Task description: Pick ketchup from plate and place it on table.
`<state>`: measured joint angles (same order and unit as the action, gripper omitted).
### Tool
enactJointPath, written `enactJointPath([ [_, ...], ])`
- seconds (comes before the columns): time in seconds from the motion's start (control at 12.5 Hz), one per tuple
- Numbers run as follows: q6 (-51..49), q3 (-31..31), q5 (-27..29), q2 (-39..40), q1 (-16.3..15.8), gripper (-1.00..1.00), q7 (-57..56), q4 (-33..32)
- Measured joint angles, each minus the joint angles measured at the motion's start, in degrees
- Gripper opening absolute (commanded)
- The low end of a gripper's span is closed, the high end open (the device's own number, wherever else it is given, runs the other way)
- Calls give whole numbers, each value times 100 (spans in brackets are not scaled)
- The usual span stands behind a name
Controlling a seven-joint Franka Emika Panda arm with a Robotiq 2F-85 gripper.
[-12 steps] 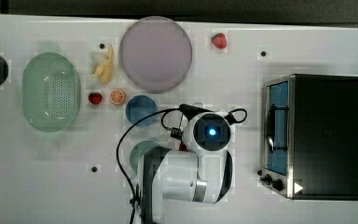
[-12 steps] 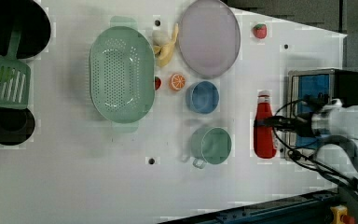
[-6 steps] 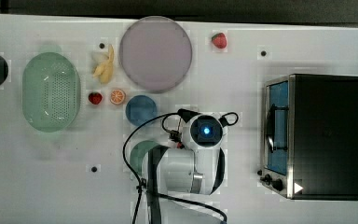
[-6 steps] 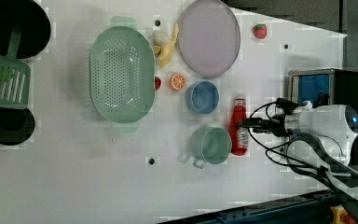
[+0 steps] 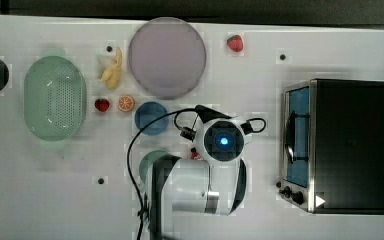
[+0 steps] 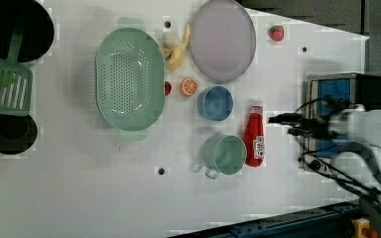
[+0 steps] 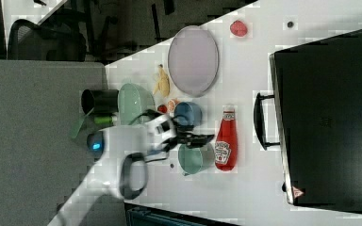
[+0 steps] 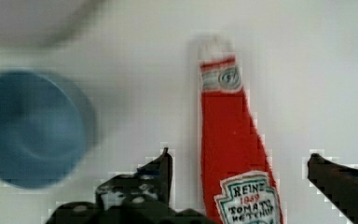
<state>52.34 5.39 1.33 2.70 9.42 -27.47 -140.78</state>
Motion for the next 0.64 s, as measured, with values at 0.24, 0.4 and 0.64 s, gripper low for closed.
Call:
enactJointPath([
  [0.24,-1060,16,-32,-1144,10,100,885,537],
  [0.4,-2070,22,-72,-1702,-1,100,1565,1052],
  [0.64,-3420,43,-73,-2060,-13,100,2179,1981],
])
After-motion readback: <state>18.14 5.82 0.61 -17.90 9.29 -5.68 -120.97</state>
